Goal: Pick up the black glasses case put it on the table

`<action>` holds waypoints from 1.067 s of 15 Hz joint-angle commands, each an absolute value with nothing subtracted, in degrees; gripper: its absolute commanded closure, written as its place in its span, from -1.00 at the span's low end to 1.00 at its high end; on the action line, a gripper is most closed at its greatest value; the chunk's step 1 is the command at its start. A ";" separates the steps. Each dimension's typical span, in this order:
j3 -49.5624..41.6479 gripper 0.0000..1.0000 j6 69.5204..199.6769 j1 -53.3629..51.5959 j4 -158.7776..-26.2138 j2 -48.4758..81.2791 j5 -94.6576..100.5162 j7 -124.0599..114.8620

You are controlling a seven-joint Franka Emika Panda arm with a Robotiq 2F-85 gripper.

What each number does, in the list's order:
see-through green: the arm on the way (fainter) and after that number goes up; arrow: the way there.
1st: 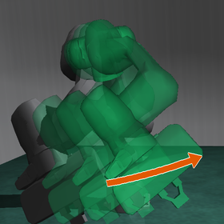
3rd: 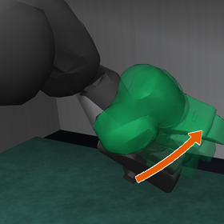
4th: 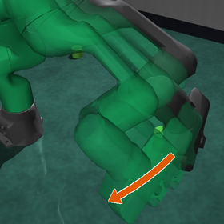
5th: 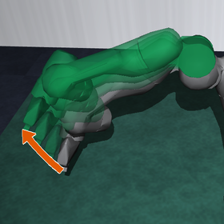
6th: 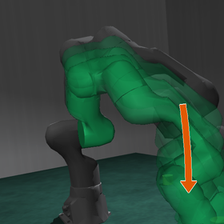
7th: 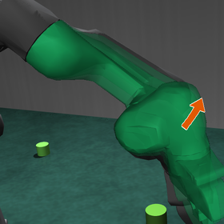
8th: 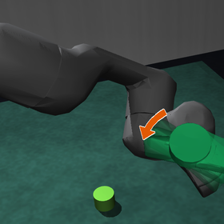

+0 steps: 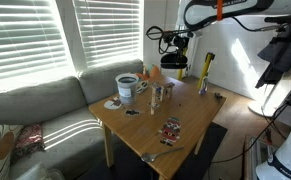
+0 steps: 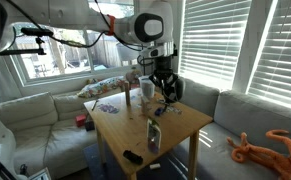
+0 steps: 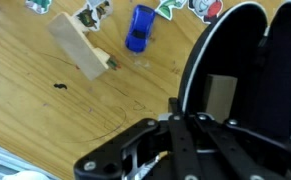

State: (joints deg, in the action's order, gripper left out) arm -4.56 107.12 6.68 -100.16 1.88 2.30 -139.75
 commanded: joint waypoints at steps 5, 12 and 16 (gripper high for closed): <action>-7.03 0.98 104.76 5.41 -89.93 15.16 3.49 -150.45; -7.42 0.98 101.39 2.81 -85.26 22.19 5.32 -152.32; -6.84 0.12 98.84 1.49 -85.53 21.70 3.90 -152.31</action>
